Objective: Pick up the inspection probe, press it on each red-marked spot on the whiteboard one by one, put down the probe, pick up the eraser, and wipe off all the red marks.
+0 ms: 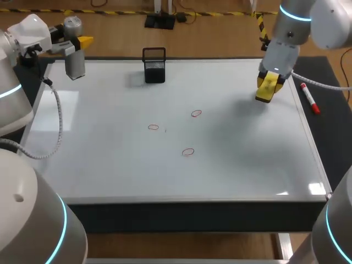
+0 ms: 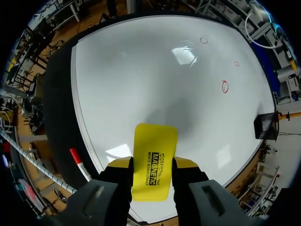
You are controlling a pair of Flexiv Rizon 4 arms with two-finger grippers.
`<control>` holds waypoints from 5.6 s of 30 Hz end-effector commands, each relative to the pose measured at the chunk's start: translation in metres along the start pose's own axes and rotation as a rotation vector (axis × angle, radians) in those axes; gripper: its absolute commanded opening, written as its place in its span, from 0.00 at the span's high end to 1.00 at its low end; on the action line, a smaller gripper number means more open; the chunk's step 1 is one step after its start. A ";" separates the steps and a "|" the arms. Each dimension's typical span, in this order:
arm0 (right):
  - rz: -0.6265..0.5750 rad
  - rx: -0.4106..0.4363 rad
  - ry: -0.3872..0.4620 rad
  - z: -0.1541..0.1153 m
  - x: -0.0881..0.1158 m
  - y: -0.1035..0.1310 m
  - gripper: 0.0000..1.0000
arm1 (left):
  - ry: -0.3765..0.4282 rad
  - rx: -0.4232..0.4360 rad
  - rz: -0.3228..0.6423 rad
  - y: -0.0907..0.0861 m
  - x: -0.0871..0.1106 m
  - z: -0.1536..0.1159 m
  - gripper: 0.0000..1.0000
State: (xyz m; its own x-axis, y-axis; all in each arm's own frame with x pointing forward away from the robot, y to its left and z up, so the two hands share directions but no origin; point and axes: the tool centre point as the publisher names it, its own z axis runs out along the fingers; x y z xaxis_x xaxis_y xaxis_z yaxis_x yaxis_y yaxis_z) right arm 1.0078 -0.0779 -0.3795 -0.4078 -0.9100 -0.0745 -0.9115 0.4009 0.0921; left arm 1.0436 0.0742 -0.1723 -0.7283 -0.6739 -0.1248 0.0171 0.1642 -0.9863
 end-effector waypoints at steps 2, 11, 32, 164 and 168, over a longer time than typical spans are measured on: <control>-0.004 0.000 -0.005 -0.001 0.000 -0.002 1.00 | -0.005 0.004 0.001 0.000 0.001 0.000 1.00; -0.003 0.001 -0.008 -0.001 0.000 -0.002 1.00 | -0.005 0.004 0.001 0.000 0.001 0.000 1.00; -0.003 0.001 -0.008 -0.001 0.000 -0.002 1.00 | 0.006 0.003 0.005 0.003 0.010 0.003 1.00; -0.003 0.001 -0.008 -0.001 0.000 -0.002 1.00 | 0.611 0.191 -0.076 0.052 0.258 0.067 1.00; -0.003 0.001 -0.008 -0.001 0.000 -0.002 1.00 | 0.581 0.200 -0.046 0.040 0.240 0.062 1.00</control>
State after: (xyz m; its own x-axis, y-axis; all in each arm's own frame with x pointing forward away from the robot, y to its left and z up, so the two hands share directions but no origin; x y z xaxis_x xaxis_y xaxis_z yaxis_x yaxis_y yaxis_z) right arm 1.0093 -0.0787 -0.3801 -0.4074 -0.9091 -0.0872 -0.9119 0.3999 0.0923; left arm 0.9148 -0.1345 -0.2604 -0.9871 -0.1516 -0.0511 0.0587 -0.0458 -0.9972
